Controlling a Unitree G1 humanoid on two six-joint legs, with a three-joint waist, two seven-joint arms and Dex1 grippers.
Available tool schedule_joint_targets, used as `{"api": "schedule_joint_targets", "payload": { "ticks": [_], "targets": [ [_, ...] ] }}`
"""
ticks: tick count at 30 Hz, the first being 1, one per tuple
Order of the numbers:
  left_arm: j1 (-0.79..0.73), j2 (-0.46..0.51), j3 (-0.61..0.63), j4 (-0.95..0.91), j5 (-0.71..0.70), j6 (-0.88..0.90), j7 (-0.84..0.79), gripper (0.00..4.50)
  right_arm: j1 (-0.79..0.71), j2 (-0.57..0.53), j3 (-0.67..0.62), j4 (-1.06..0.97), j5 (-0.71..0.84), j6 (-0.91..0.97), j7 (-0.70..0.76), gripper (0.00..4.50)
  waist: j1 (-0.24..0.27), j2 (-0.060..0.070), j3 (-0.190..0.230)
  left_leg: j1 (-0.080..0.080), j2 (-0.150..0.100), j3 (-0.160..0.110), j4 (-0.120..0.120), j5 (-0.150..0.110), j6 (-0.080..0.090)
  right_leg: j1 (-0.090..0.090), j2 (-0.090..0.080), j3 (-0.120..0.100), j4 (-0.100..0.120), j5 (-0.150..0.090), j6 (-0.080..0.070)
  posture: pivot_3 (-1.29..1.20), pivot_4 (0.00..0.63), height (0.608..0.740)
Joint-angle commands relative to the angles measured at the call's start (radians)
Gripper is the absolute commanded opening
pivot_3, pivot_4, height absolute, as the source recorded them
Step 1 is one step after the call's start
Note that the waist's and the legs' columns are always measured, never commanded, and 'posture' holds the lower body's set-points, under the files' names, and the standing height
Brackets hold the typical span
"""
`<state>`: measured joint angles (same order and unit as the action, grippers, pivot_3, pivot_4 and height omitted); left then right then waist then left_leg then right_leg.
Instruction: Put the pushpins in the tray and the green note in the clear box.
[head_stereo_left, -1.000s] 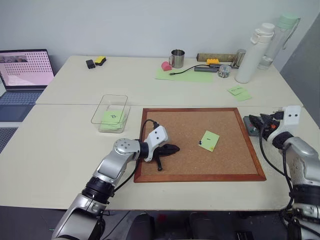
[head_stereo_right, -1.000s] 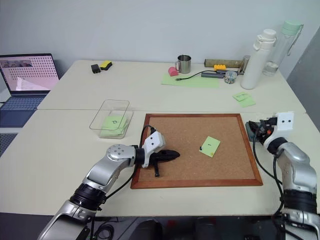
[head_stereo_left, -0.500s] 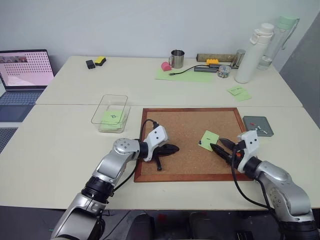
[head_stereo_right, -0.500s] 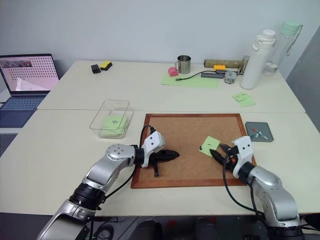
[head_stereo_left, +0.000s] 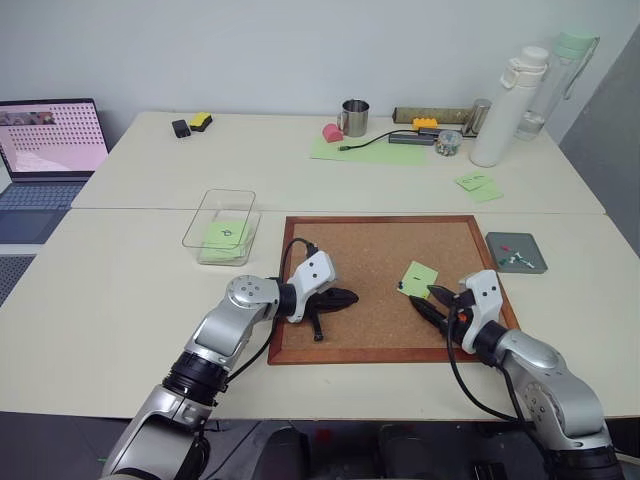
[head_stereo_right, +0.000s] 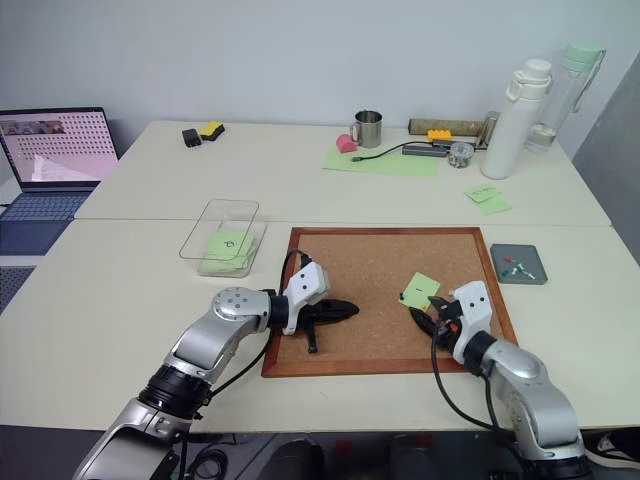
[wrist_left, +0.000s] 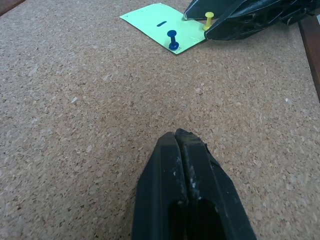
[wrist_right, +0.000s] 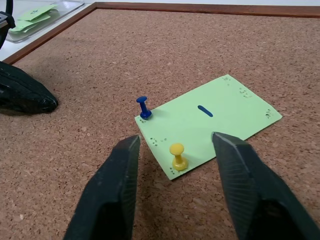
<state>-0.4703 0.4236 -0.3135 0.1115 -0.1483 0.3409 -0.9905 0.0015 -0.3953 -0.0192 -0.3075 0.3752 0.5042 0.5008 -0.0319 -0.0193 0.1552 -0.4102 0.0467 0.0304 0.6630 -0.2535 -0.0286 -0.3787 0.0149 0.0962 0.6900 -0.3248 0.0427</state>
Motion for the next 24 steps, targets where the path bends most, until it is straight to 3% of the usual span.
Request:
{"api": "schedule_joint_targets", "payload": {
  "ticks": [1, 5, 8, 24],
  "targets": [
    [0.006, 0.013, -0.004, 0.008, 0.018, 0.011, 0.002, 0.00, 0.001, 0.004, -0.014, -0.028, 0.007, -0.024, 0.005, 1.27, 0.000, 0.000, 0.000, 0.000, 0.000, 0.000, 0.000, 0.000, 0.000, 0.000, 0.000, 0.000, 0.000, 0.000, 0.000, 0.00, 0.150, 0.740],
    [0.006, 0.013, -0.004, 0.008, 0.018, 0.012, 0.000, 0.00, -0.001, 0.005, -0.021, -0.030, 0.009, -0.024, 0.004, 0.39, 0.000, 0.000, 0.000, 0.000, 0.000, 0.000, 0.000, 0.000, 0.000, 0.000, 0.000, 0.000, 0.000, 0.000, 0.000, 0.00, 0.150, 0.740],
    [0.004, 0.012, -0.004, 0.009, 0.018, 0.012, 0.001, 0.00, -0.003, 0.007, -0.031, -0.035, 0.012, -0.031, 0.001, 0.01, 0.000, 0.000, 0.000, 0.000, 0.000, 0.000, 0.000, 0.000, 0.000, 0.000, 0.000, 0.000, 0.000, 0.000, 0.000, 0.00, 0.150, 0.740],
    [0.014, 0.016, -0.011, 0.000, 0.016, 0.014, -0.010, 0.00, -0.010, 0.020, -0.106, -0.161, 0.143, -0.013, 0.005, 0.01, 0.000, 0.000, 0.000, 0.000, 0.000, -0.001, 0.000, 0.000, 0.000, 0.000, 0.000, 0.000, 0.000, 0.000, 0.000, 0.00, 0.150, 0.740]
  ]
}}
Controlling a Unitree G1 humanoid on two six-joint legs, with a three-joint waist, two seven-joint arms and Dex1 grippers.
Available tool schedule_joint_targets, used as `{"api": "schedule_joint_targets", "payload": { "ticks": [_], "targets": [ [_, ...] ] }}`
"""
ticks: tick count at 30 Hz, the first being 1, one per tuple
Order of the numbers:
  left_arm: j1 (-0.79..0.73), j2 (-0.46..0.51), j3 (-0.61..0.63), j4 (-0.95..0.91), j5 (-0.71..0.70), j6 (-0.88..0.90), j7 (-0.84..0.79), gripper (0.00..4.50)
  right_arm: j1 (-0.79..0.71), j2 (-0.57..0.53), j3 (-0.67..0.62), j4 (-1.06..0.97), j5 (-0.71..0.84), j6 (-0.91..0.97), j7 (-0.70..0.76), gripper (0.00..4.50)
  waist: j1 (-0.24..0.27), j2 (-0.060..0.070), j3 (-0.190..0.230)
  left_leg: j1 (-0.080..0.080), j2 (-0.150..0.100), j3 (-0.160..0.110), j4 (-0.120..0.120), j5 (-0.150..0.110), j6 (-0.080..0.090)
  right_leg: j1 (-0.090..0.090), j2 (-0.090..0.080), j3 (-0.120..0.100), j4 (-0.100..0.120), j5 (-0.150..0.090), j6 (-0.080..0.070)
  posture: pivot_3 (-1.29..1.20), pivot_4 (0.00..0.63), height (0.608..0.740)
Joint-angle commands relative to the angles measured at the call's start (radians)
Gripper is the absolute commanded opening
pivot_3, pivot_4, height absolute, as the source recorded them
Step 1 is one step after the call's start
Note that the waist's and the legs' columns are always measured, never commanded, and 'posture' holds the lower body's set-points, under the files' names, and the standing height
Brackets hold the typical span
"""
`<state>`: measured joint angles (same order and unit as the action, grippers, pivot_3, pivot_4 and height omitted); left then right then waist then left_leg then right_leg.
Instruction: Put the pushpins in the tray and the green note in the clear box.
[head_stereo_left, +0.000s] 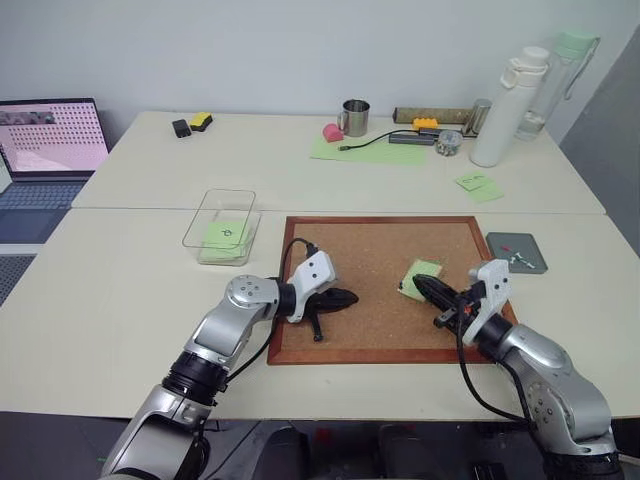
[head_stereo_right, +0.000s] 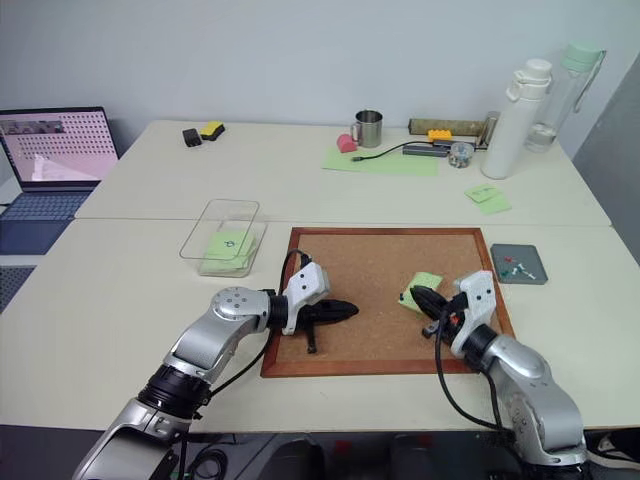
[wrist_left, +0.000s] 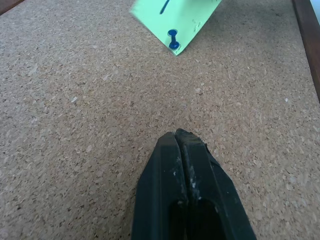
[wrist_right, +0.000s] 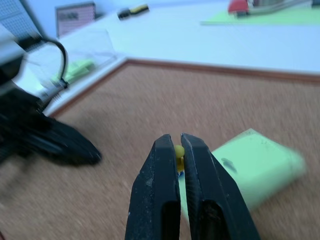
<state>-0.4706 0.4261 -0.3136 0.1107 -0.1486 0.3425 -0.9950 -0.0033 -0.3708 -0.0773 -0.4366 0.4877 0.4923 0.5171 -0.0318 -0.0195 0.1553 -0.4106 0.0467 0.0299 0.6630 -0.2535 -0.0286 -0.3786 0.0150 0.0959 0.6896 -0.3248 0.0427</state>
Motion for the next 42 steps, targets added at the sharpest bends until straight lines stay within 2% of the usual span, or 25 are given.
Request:
{"api": "schedule_joint_targets", "payload": {
  "ticks": [1, 5, 12, 17, 25, 27, 34, 39, 42],
  "targets": [
    [0.016, 0.014, -0.011, 0.000, 0.016, 0.012, -0.007, 0.00, -0.005, -0.007, -0.058, -0.030, 0.036, 0.001, -0.013, 0.01, 0.000, 0.000, 0.000, 0.000, 0.000, 0.000, 0.000, 0.000, 0.000, 0.000, 0.000, 0.000, 0.000, 0.000, 0.000, 0.00, 0.150, 0.740],
    [0.017, 0.018, -0.011, -0.003, 0.016, 0.011, -0.010, 0.00, -0.029, -0.022, -0.119, 0.024, 0.010, -0.005, -0.058, 0.01, 0.000, 0.000, 0.000, 0.000, 0.000, 0.000, 0.000, 0.000, 0.000, 0.000, 0.000, 0.000, 0.000, 0.000, 0.000, 0.00, 0.150, 0.740],
    [0.012, 0.019, -0.012, 0.003, 0.017, 0.007, -0.014, 0.00, -0.159, -0.094, -0.241, 0.262, -0.063, -0.046, -0.136, 0.01, 0.000, 0.000, 0.000, 0.000, 0.000, 0.001, 0.000, 0.000, 0.000, 0.000, 0.000, 0.000, 0.000, 0.000, 0.000, 0.00, 0.150, 0.740],
    [0.008, 0.020, -0.011, 0.006, 0.018, 0.006, -0.016, 0.00, -0.269, -0.164, -0.253, 0.486, -0.141, -0.108, -0.145, 0.01, 0.000, 0.000, 0.000, 0.001, -0.001, 0.001, 0.000, 0.000, 0.000, 0.000, 0.000, 0.001, 0.000, 0.000, 0.000, 0.00, 0.150, 0.740],
    [0.018, 0.028, -0.003, -0.012, 0.017, 0.019, -0.012, 0.00, -0.418, -0.192, -0.246, 0.746, -0.177, -0.150, -0.126, 0.01, -0.001, 0.001, 0.000, 0.001, 0.000, 0.002, 0.000, 0.000, 0.000, 0.000, 0.000, 0.002, 0.000, 0.000, 0.000, 0.00, 0.150, 0.740],
    [0.023, 0.031, 0.000, -0.018, 0.016, 0.022, -0.010, 0.00, -0.429, -0.193, -0.247, 0.773, -0.177, -0.156, -0.113, 0.57, 0.000, 0.001, 0.000, 0.001, 0.000, 0.002, 0.000, 0.000, 0.000, 0.000, 0.000, 0.002, 0.000, 0.000, 0.000, 0.00, 0.150, 0.740],
    [0.031, 0.035, 0.004, -0.029, 0.013, 0.031, -0.002, 0.00, -0.432, -0.197, -0.255, 0.797, -0.183, -0.169, -0.093, 2.02, -0.003, 0.001, 0.000, 0.001, 0.001, 0.002, 0.000, 0.000, 0.000, 0.000, 0.000, 0.003, 0.000, 0.000, 0.000, 0.00, 0.150, 0.740],
    [0.030, 0.033, 0.000, -0.032, 0.011, 0.036, 0.000, 0.00, -0.412, -0.189, -0.273, 0.762, -0.162, -0.175, -0.080, 2.02, -0.002, 0.001, 0.000, 0.001, 0.001, 0.002, 0.000, 0.000, 0.000, 0.000, 0.000, 0.003, 0.000, 0.000, 0.000, 0.00, 0.150, 0.740],
    [0.028, 0.034, 0.000, -0.032, 0.009, 0.037, -0.001, 0.00, -0.371, -0.174, -0.260, 0.662, -0.124, -0.161, -0.027, 2.02, -0.002, 0.001, 0.000, 0.001, 0.001, 0.002, 0.000, 0.000, 0.000, 0.000, 0.000, 0.002, 0.000, 0.000, 0.000, 0.00, 0.150, 0.740]
  ]
}}
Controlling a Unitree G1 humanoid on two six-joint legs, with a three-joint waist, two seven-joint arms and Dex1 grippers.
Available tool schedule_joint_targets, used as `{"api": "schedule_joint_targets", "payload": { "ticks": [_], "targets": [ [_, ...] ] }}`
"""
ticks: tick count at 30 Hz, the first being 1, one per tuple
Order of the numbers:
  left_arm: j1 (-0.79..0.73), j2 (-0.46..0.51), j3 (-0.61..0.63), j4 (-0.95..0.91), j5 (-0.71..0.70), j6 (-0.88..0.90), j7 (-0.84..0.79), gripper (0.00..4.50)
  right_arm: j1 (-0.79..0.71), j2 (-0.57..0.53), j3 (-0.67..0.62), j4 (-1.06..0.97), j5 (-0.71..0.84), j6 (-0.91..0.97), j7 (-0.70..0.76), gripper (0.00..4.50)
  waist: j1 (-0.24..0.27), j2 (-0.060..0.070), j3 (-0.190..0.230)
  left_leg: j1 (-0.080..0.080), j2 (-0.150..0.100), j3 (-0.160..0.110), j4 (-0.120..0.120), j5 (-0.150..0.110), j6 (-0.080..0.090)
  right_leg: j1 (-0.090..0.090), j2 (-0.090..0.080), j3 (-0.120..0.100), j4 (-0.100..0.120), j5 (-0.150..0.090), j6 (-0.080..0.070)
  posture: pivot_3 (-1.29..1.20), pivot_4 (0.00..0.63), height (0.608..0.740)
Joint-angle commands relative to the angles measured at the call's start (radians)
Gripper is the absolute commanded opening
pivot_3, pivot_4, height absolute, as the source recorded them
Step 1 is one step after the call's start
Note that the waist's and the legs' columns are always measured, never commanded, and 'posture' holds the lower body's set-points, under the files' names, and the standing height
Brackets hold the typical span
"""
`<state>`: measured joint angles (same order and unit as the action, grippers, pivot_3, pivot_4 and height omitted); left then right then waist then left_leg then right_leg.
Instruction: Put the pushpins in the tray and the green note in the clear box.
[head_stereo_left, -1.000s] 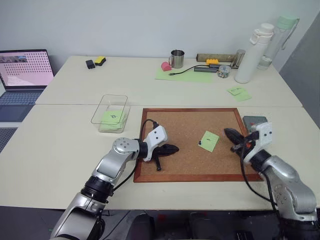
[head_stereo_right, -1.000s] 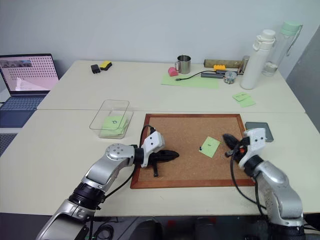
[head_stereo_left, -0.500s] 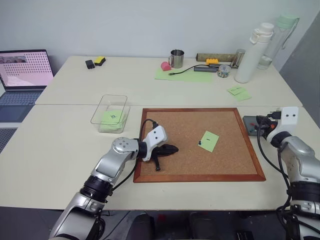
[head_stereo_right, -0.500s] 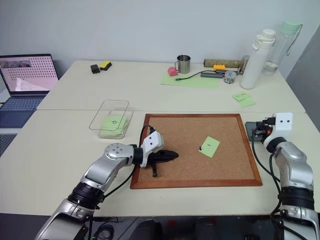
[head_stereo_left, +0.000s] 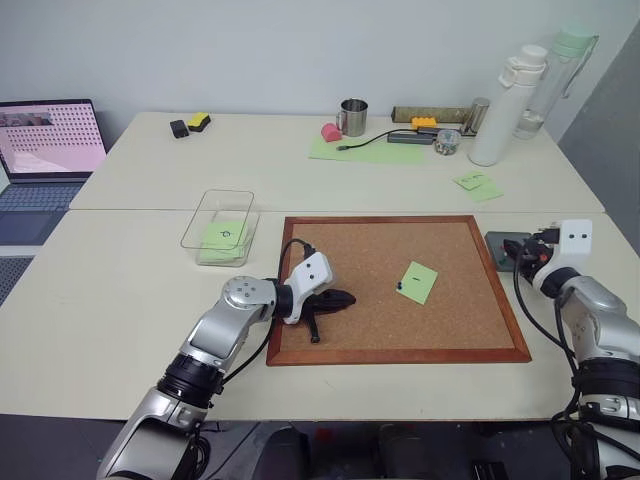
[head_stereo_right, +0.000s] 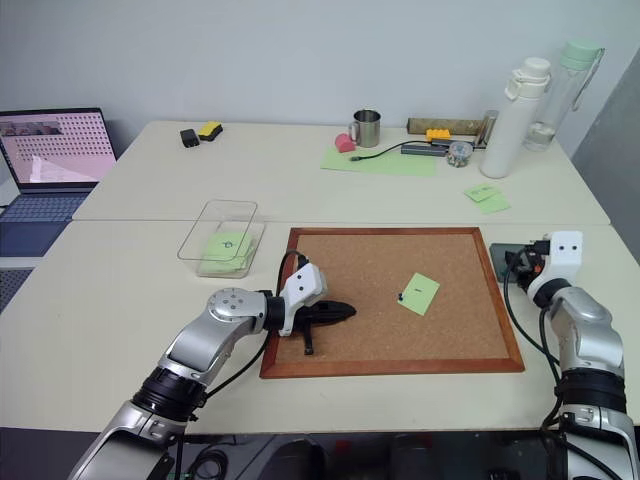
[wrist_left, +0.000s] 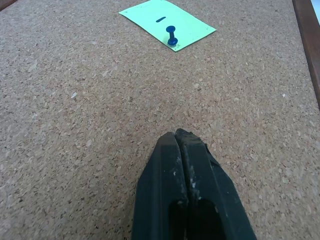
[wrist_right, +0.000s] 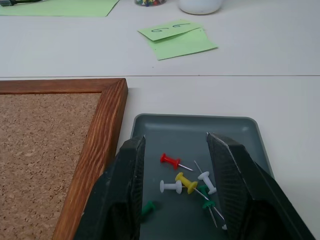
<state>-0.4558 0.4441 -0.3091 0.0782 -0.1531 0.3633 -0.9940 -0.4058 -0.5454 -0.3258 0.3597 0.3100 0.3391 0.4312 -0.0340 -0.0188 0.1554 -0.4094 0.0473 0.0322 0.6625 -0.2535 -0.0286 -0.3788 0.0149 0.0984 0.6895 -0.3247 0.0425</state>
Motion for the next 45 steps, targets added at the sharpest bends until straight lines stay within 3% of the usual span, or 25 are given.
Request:
{"api": "schedule_joint_targets", "payload": {
  "ticks": [1, 8, 12, 18, 31, 34, 40, 45],
  "targets": [
    [0.013, 0.017, -0.005, 0.001, 0.014, 0.016, -0.003, 0.00, 0.055, 0.008, 0.007, -0.186, 0.068, 0.017, 0.078, 2.02, 0.000, 0.000, 0.000, 0.000, 0.000, 0.000, 0.000, 0.000, 0.000, 0.000, 0.000, 0.000, 0.000, 0.000, 0.000, 0.00, 0.150, 0.740],
    [0.015, 0.022, -0.004, -0.002, 0.011, 0.025, -0.007, 0.00, 0.234, 0.100, 0.196, -0.585, 0.106, 0.122, 0.095, 2.02, 0.000, 0.000, 0.000, 0.000, 0.001, -0.001, 0.000, 0.000, 0.000, 0.000, 0.000, -0.001, 0.000, 0.000, 0.000, 0.00, 0.150, 0.740],
    [0.011, 0.019, -0.006, 0.000, 0.012, 0.027, -0.006, 0.00, 0.277, 0.149, 0.293, -0.690, 0.081, 0.152, 0.060, 2.02, 0.001, 0.000, 0.000, 0.000, 0.000, -0.001, 0.000, 0.000, 0.000, 0.000, 0.000, -0.001, 0.000, 0.000, 0.000, 0.00, 0.150, 0.740],
    [-0.002, 0.015, -0.003, 0.013, 0.011, 0.033, -0.003, 0.00, 0.304, 0.202, 0.375, -0.702, 0.034, 0.150, 0.017, 2.02, 0.001, 0.000, 0.000, 0.000, 0.000, -0.001, 0.000, 0.000, 0.000, 0.000, 0.000, -0.002, 0.000, 0.000, 0.000, 0.00, 0.150, 0.740],
    [0.016, 0.024, -0.003, -0.011, 0.010, 0.043, -0.005, 0.00, 0.282, 0.234, 0.424, -0.609, -0.057, 0.146, -0.026, 2.02, 0.001, 0.000, 0.000, 0.000, 0.000, -0.001, 0.000, 0.000, 0.000, 0.000, 0.000, -0.001, 0.000, 0.000, 0.000, 0.00, 0.150, 0.740],
    [0.018, 0.025, -0.002, -0.014, 0.009, 0.045, -0.004, 0.00, 0.282, 0.239, 0.418, -0.606, -0.057, 0.147, -0.021, 1.59, 0.001, 0.000, 0.000, 0.000, 0.000, -0.001, 0.000, 0.000, 0.000, 0.000, 0.000, -0.002, 0.000, 0.000, 0.000, 0.00, 0.150, 0.740],
    [0.024, 0.027, -0.002, -0.023, 0.007, 0.050, -0.002, 0.00, 0.286, 0.242, 0.418, -0.616, -0.046, 0.153, -0.007, 0.16, 0.001, 0.000, 0.000, 0.000, 0.000, -0.001, 0.000, 0.000, 0.000, 0.000, 0.000, -0.002, 0.000, 0.000, 0.000, 0.00, 0.150, 0.740],
    [0.027, 0.028, -0.001, -0.027, 0.007, 0.052, -0.001, 0.00, 0.289, 0.242, 0.421, -0.629, -0.044, 0.147, 0.000, 0.04, 0.001, 0.000, 0.000, 0.000, 0.000, -0.001, 0.000, 0.000, 0.000, 0.000, 0.000, -0.001, 0.000, 0.000, 0.000, 0.00, 0.150, 0.740]
  ]
}}
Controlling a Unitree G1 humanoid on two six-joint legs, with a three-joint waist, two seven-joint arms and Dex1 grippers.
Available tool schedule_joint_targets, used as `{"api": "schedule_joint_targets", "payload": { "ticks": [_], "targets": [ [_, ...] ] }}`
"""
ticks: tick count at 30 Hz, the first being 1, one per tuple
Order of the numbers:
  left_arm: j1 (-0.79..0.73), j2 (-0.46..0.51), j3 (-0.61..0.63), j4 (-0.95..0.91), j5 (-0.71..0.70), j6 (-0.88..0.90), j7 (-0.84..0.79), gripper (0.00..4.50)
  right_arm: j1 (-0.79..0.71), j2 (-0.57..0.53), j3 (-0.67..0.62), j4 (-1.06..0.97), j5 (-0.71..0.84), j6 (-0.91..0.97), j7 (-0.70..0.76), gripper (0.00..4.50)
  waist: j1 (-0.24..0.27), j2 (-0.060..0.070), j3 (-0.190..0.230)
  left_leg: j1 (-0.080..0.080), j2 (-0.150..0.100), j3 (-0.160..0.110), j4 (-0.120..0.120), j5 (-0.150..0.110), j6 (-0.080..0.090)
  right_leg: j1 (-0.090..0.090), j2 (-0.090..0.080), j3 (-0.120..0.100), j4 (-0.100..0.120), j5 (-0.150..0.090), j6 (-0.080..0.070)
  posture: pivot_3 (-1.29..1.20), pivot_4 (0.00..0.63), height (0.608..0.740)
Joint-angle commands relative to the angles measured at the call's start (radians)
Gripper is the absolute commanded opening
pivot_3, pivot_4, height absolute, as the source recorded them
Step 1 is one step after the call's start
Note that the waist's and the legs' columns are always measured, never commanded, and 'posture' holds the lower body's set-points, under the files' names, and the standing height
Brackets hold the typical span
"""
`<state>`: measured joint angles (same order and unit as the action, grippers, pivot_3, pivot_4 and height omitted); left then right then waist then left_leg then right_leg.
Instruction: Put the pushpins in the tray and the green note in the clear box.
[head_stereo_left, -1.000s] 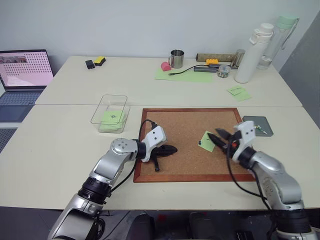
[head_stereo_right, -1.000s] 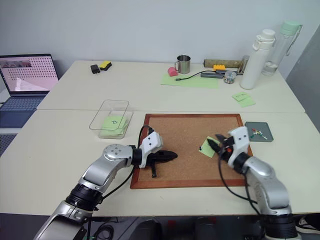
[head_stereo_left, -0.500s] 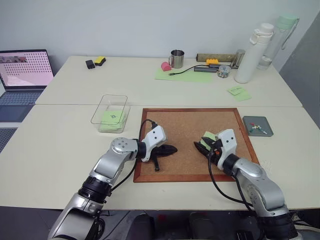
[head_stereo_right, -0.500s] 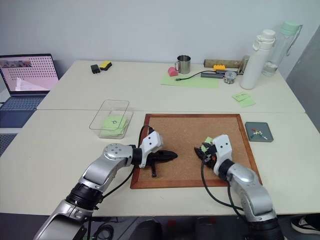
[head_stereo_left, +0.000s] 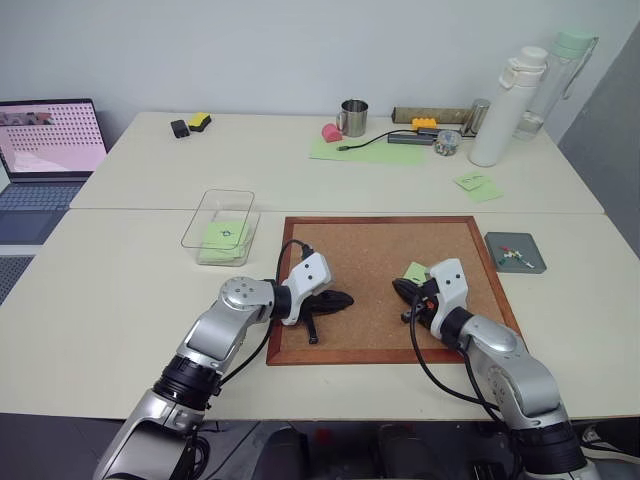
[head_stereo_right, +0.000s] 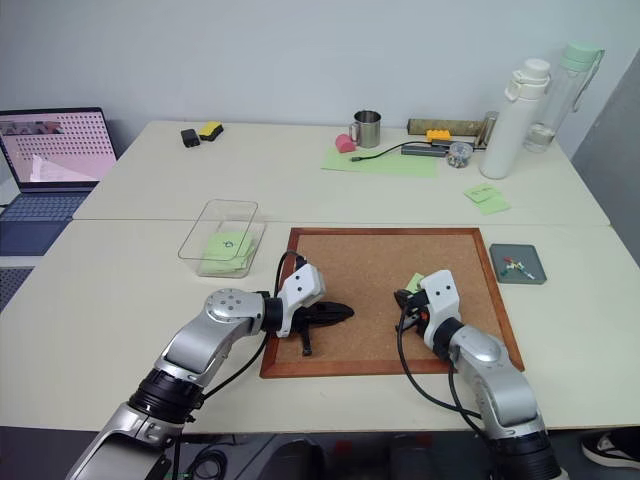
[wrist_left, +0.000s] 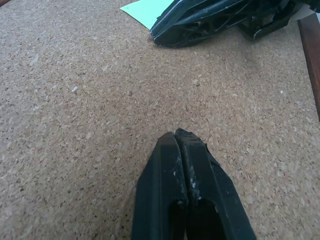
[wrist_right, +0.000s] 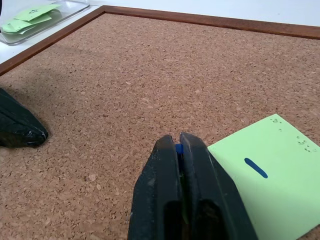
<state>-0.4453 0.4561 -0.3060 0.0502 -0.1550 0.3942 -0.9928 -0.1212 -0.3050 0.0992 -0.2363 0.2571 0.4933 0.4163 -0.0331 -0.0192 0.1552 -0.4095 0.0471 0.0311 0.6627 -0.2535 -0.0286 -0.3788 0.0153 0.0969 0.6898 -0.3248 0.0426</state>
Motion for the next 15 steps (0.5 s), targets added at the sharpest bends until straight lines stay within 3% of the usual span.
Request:
{"api": "schedule_joint_targets", "payload": {
  "ticks": [1, 12, 15],
  "targets": [
    [0.017, 0.017, -0.004, 0.001, 0.009, 0.022, -0.002, 0.00, 0.002, 0.000, -0.006, -0.042, 0.008, -0.011, 0.013, 0.04, 0.000, 0.000, 0.000, 0.000, 0.000, 0.000, 0.000, 0.000, 0.000, 0.000, 0.000, 0.000, 0.000, 0.000, 0.000, 0.00, 0.150, 0.740],
    [0.013, -0.005, 0.008, 0.013, 0.007, -0.020, 0.014, 0.00, -0.027, -0.089, 0.026, -0.168, -0.065, -0.056, 0.046, 0.04, 0.001, 0.000, 0.000, -0.001, 0.000, 0.000, 0.000, 0.000, 0.000, -0.001, 0.000, 0.000, 0.000, 0.000, 0.000, 0.00, 0.150, 0.740],
    [-0.015, -0.055, 0.090, -0.004, -0.104, 0.078, 0.029, 0.19, -0.027, -0.165, 0.049, -0.171, -0.129, -0.118, 0.087, 0.01, 0.001, 0.000, 0.000, -0.001, 0.000, 0.000, 0.000, 0.000, 0.000, -0.001, 0.000, -0.001, 0.000, 0.000, 0.000, 0.00, 0.150, 0.740]
  ]
}}
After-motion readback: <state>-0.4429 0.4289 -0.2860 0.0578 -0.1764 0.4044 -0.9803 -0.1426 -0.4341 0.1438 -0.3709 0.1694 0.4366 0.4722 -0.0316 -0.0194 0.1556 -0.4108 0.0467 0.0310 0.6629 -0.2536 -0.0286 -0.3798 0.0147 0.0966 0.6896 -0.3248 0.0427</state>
